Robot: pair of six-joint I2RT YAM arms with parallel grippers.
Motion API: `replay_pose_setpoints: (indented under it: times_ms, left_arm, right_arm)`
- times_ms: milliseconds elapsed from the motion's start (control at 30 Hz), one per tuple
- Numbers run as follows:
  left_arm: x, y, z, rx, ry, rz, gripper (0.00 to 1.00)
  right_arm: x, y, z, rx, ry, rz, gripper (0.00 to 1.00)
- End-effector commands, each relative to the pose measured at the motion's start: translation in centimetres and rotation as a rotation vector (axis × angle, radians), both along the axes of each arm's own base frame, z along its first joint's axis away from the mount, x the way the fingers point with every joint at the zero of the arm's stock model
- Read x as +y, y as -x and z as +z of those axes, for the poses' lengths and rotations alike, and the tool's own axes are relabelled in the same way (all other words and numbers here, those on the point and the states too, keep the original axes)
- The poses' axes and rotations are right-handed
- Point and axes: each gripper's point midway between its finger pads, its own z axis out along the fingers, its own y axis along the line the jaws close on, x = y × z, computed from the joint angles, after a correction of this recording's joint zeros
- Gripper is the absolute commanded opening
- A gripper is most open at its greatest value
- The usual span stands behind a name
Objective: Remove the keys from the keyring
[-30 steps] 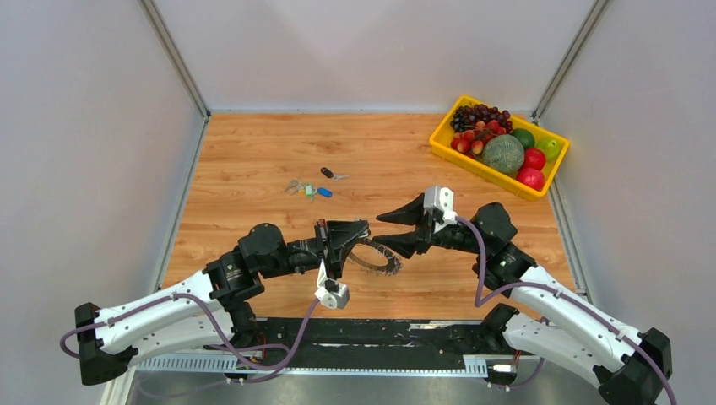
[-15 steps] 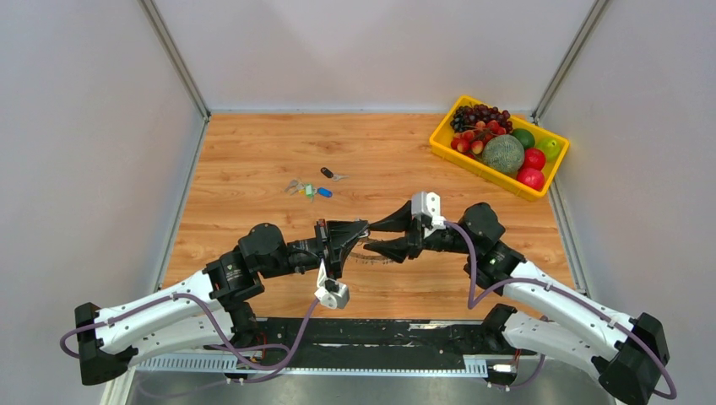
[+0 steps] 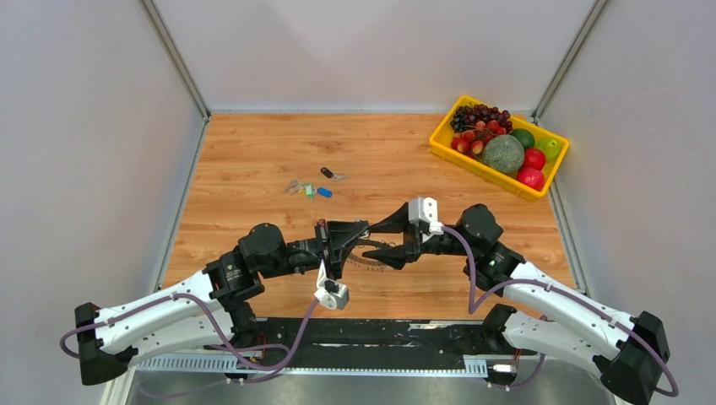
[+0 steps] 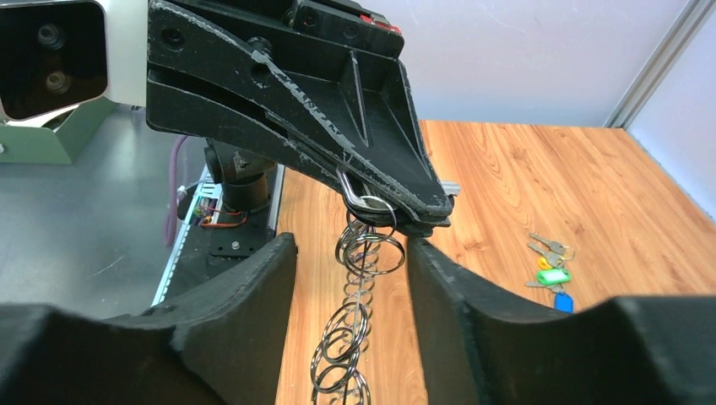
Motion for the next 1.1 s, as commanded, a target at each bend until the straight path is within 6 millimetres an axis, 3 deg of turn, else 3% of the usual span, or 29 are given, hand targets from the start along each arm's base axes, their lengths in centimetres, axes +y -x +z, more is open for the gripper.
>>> replay_pose_setpoints:
  times_ms: [0,133,367,567,667,800,867,900,933,967,1000,1067]
  left_arm:
    - [0.2,0.8,3.9,-0.043,0.099,-0.034,0.00]
    - [0.1,0.8,3.9,-0.042,0.098,-0.034,0.00]
    - [0.2,0.8,3.9,-0.044,0.099,-0.031,0.00]
    - [0.3,0.6,3.8,-0.052,0.092,-0.021,0.00]
    - [0.3,0.5,3.7,-0.056,0.090,-0.017,0.00]
    - [0.2,0.5,3.5,-0.056,0.082,-0.015,0.00]
    - [0.2,0.4,3.5,-0.057,0.080,-0.015,0.00]
    - [0.2,0.4,3.4,-0.057,0.079,-0.015,0.00]
    - [0.2,0.4,3.4,-0.056,0.077,-0.015,0.00]
    - [0.2,0.4,3.4,-0.055,0.077,-0.014,0.00]
    - [0.2,0.4,3.4,-0.056,0.078,-0.013,0.00]
    - [0.2,0.4,3.5,-0.056,0.081,-0.014,0.00]
  right_arm:
    - [-0.2,0.6,2.4,-0.077,-0.047,0.015,0.51]
    - [0.0,0.1,2.4,-0.075,-0.043,0.003,0.32]
    - [0.1,-0.7,2.9,0.000,-0.077,-0.053,0.16]
    - [0.5,-2.7,3.8,0.391,-0.089,-0.171,0.06]
    - [0.2,-3.8,3.2,0.696,-0.144,-0.255,0.03]
    - [-0.2,-3.6,1.9,1.043,-0.251,-0.258,0.03]
    - [-0.6,-2.9,1.3,1.165,-0.314,-0.210,0.08]
    - [-0.8,-2.6,1.5,1.206,-0.352,-0.177,0.21]
    - [-1.0,-2.6,1.9,1.227,-0.384,-0.159,0.52]
    - [-1.1,-2.5,2.4,1.207,-0.401,-0.147,0.68]
    - [-1.2,-2.5,3.0,1.143,-0.396,-0.153,0.78]
    - [-1.0,-2.6,3.8,0.990,-0.332,-0.188,0.84]
